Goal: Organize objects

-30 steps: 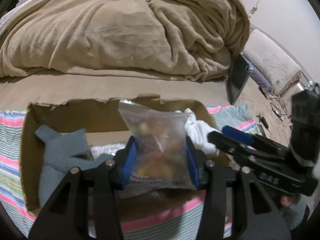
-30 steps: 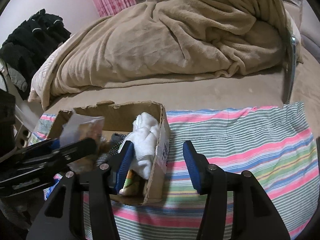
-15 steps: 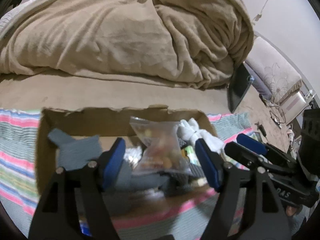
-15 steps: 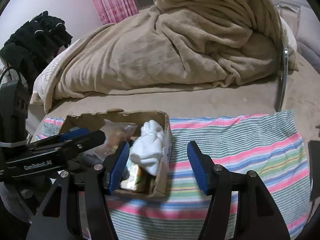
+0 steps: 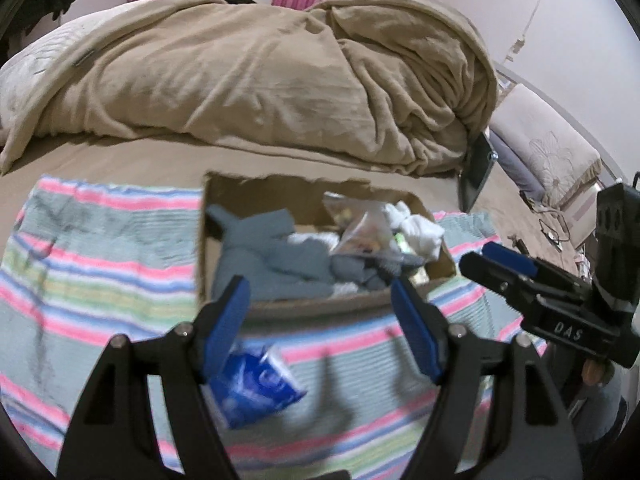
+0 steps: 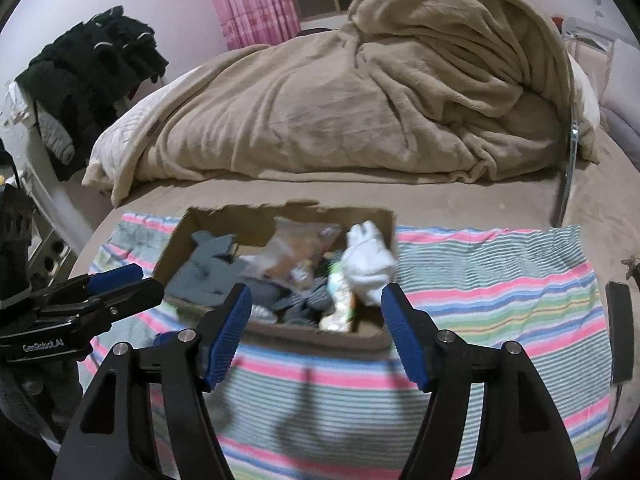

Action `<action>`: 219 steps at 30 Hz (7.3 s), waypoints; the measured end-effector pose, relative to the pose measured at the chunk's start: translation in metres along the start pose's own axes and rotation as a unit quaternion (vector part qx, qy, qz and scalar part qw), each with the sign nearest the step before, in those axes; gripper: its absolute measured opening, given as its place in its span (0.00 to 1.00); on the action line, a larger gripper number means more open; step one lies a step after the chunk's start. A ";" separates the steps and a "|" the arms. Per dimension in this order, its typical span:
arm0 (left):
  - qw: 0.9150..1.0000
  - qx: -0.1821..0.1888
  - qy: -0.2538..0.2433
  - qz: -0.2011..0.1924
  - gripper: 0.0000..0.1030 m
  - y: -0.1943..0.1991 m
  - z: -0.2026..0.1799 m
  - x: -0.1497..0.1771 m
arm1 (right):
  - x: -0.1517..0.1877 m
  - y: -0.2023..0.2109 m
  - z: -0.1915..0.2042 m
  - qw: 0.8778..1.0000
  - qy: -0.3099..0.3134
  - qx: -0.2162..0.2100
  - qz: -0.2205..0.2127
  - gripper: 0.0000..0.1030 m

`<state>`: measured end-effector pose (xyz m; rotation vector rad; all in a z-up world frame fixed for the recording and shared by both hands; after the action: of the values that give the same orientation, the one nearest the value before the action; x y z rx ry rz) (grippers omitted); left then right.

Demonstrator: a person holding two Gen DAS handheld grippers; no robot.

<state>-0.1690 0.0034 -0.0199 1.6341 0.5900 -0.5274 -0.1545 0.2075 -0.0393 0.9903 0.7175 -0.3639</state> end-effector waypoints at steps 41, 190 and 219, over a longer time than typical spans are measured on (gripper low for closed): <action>0.993 -0.068 0.089 0.039 0.85 0.017 0.144 0.099 | 0.075 -0.129 0.127 0.983 0.077 -0.061 0.158 0.84; 0.997 -0.063 -0.038 0.004 0.94 0.058 -0.008 0.089 | 0.070 0.039 0.047 0.999 0.026 0.012 0.021 0.81; 0.997 -0.071 -0.023 -0.002 0.96 0.055 0.007 0.086 | 0.070 0.026 0.050 0.999 0.026 0.010 0.032 0.81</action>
<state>-0.0679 -0.0027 -0.0341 1.4833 0.5838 -0.5126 -0.0702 0.1811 -0.0541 1.0434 0.7277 -0.2906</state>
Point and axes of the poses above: each gripper's, at about its wrist camera, not at the fingertips, and y roughly against the way its jaws point, z to its left, x to its underside, the point moved 3 cm from there along -y, roughly the way its jaws point, and after that the axes turned 13 degrees about -x, right-handed, at the moved point
